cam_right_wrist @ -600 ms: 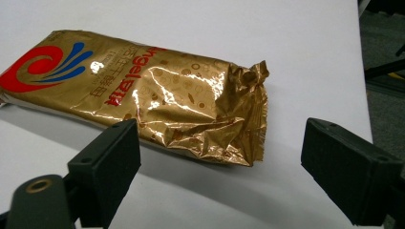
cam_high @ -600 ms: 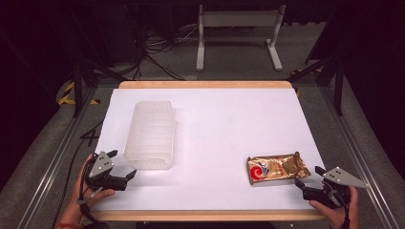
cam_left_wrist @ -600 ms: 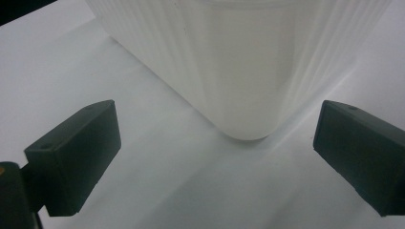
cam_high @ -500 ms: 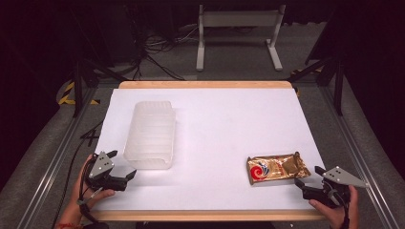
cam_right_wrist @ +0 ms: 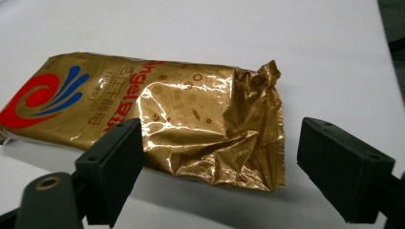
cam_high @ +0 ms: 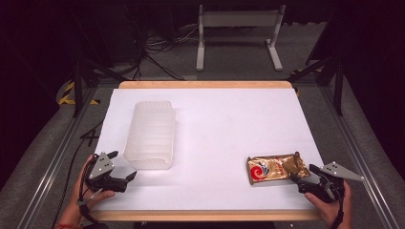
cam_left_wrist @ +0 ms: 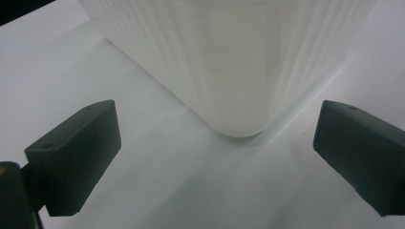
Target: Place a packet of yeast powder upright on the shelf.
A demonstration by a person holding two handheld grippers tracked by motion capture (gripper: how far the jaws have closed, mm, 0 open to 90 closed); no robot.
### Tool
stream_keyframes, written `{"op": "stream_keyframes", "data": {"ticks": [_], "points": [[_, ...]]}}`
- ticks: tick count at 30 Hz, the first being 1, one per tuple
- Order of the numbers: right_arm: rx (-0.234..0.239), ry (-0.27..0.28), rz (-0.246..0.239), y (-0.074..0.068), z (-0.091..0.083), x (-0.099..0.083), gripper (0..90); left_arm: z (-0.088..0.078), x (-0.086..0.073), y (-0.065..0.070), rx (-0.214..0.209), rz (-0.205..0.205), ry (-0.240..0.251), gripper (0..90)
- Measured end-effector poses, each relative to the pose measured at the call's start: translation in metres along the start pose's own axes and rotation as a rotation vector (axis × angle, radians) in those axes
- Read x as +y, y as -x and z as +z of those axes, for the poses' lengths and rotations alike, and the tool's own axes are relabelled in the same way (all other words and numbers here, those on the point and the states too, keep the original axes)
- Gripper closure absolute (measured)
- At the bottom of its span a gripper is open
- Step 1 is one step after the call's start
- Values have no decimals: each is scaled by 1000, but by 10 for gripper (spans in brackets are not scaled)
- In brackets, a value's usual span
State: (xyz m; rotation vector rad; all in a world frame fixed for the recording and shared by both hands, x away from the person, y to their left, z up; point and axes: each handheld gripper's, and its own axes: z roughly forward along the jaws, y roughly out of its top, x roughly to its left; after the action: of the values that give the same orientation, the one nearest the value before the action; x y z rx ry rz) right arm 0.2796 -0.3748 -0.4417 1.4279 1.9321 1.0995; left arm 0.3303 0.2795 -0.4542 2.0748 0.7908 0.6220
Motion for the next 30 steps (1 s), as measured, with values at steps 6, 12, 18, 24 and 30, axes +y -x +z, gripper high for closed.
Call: {"op": "stream_keyframes", "data": {"ticks": [6, 12, 18, 24, 30], "points": [[5, -36, 76, 1, 6, 4, 173, -1, -1, 0, 3, 0, 0, 32], [-5, -75, 128, -2, 11, 5, 272, -2, -1, 1, 3, 1, 1, 32], [22, -70, 200, 1, 8, 3, 501, -2, -1, 1, -5, 8, -5, 32], [58, -63, 182, -1, 8, 3, 818, -2, -1, 1, -3, 6, -2, 32], [65, 3, 118, -6, 1, 10, 870, -2, -1, 1, -2, 5, -1, 32]]}}
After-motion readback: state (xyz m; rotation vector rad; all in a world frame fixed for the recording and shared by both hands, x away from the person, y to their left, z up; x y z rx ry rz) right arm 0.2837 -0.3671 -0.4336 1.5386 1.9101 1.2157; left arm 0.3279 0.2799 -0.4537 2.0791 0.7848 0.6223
